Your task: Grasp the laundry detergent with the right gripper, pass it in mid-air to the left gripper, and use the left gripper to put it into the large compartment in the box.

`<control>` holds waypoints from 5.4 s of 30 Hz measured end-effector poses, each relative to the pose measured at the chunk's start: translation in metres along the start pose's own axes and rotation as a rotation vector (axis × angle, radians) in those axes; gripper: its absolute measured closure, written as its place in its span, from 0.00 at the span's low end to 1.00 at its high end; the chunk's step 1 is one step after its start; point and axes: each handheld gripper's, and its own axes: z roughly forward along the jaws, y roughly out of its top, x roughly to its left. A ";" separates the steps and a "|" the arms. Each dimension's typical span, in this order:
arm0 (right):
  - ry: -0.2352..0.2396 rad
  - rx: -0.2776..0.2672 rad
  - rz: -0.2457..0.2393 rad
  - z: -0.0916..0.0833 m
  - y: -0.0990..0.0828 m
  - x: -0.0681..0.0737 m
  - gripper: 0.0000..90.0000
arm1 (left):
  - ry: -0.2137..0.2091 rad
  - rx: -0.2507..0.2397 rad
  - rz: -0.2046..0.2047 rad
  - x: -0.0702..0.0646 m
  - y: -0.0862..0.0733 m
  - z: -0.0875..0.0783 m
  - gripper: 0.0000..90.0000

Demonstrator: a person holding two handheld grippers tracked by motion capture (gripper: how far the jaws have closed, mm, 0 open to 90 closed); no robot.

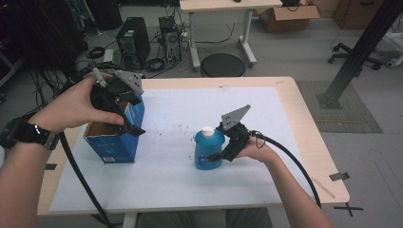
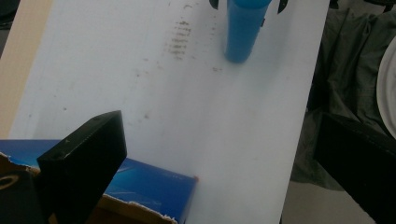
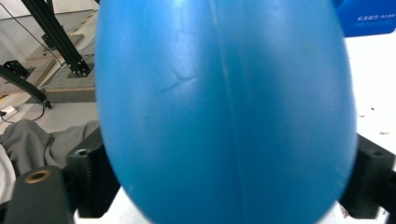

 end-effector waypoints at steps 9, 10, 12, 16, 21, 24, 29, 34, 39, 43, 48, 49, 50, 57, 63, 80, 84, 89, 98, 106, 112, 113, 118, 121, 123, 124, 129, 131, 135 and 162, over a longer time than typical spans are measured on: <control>0.002 -0.007 -0.005 0.001 -0.001 0.000 0.20 | -0.006 0.004 0.002 -0.001 0.001 0.002 0.04; 0.002 -0.008 -0.004 0.001 -0.001 0.000 0.21 | -0.005 0.005 0.003 -0.001 0.002 0.002 0.04; 0.004 -0.009 -0.006 0.001 -0.001 0.000 0.24 | -0.004 0.003 0.002 0.000 0.002 0.001 0.04; 0.005 -0.009 -0.009 0.001 -0.002 -0.001 0.26 | -0.003 0.004 0.003 0.000 0.002 0.002 0.04; -0.002 -0.007 -0.014 0.000 -0.001 0.000 0.28 | -0.005 0.007 0.006 0.000 0.002 0.002 0.04; -0.005 -0.011 -0.016 0.000 -0.001 0.000 0.30 | -0.004 0.008 0.004 -0.001 0.002 0.003 0.04; -0.008 -0.010 -0.014 0.001 -0.002 0.000 0.31 | -0.004 0.005 0.010 -0.002 0.003 0.003 0.04; -0.008 -0.013 -0.013 0.001 -0.002 0.000 0.34 | 0.000 0.009 0.006 -0.002 0.002 0.003 0.04; -0.012 -0.011 -0.021 0.001 -0.003 0.000 0.37 | -0.003 0.013 0.006 -0.003 0.001 0.004 0.04; -0.021 -0.010 -0.025 0.002 -0.005 0.001 0.41 | -0.004 0.014 0.008 -0.003 0.002 0.004 0.04; -0.024 -0.014 -0.033 0.002 -0.006 0.002 0.44 | -0.002 0.013 0.007 -0.002 0.002 0.004 0.04; -0.025 -0.014 -0.034 0.001 -0.006 0.002 0.44 | -0.002 0.014 0.007 -0.002 0.003 0.004 0.04; -0.026 -0.015 -0.037 0.001 -0.006 0.002 0.44 | -0.003 0.014 0.008 -0.002 0.003 0.004 0.04; -0.041 -0.006 -0.048 0.000 -0.004 0.003 0.46 | -0.002 0.010 0.011 -0.003 0.004 0.003 0.04; -0.050 0.000 -0.043 -0.002 0.001 0.004 0.46 | -0.001 0.009 0.018 -0.003 0.006 0.000 0.04; -0.055 0.020 -0.104 -0.024 0.072 0.013 0.46 | 0.022 -0.018 0.038 -0.007 0.025 -0.014 0.04; -0.042 0.030 -0.124 -0.020 0.090 0.015 0.46 | 0.021 -0.016 0.046 -0.009 0.032 -0.015 0.04; -0.024 0.040 -0.147 -0.013 0.113 0.018 0.46 | 0.018 -0.016 0.049 -0.011 0.041 -0.017 0.04; 0.008 0.060 -0.155 0.004 0.143 0.022 0.46 | 0.006 -0.015 0.073 -0.017 0.054 -0.018 0.04; 0.035 0.070 -0.130 0.017 0.156 0.021 0.46 | 0.005 0.003 0.103 -0.021 0.061 -0.014 0.04; 0.040 0.082 -0.133 0.025 0.160 0.022 0.46 | 0.007 0.022 0.105 -0.022 0.065 -0.007 0.04; 0.043 0.083 -0.133 0.026 0.161 0.022 0.46 | 0.007 0.024 0.106 -0.022 0.065 -0.006 0.04; 0.049 0.086 -0.144 0.027 0.163 0.023 0.46 | 0.005 0.044 0.110 -0.022 0.067 0.002 0.04; 0.048 0.085 -0.143 0.027 0.164 0.023 0.46 | 0.004 0.060 0.114 -0.022 0.067 0.007 0.04; 0.052 0.085 -0.143 0.026 0.164 0.024 0.46 | 0.007 0.070 0.117 -0.021 0.068 0.011 0.06; 0.054 0.085 -0.142 0.025 0.164 0.024 0.46 | 0.007 0.070 0.116 -0.021 0.068 0.012 0.06; 0.051 0.096 -0.141 0.025 0.163 0.024 0.46 | 0.003 0.078 0.120 -0.022 0.072 0.014 0.08; 0.050 0.098 -0.142 0.025 0.163 0.024 0.46 | 0.001 0.075 0.119 -0.022 0.072 0.015 0.09; 0.050 0.095 -0.143 0.026 0.163 0.024 0.46 | 0.001 0.077 0.122 -0.022 0.073 0.015 0.12; 0.053 0.105 -0.127 0.031 0.162 0.023 0.46 | 0.008 0.099 0.135 -0.023 0.073 0.018 0.27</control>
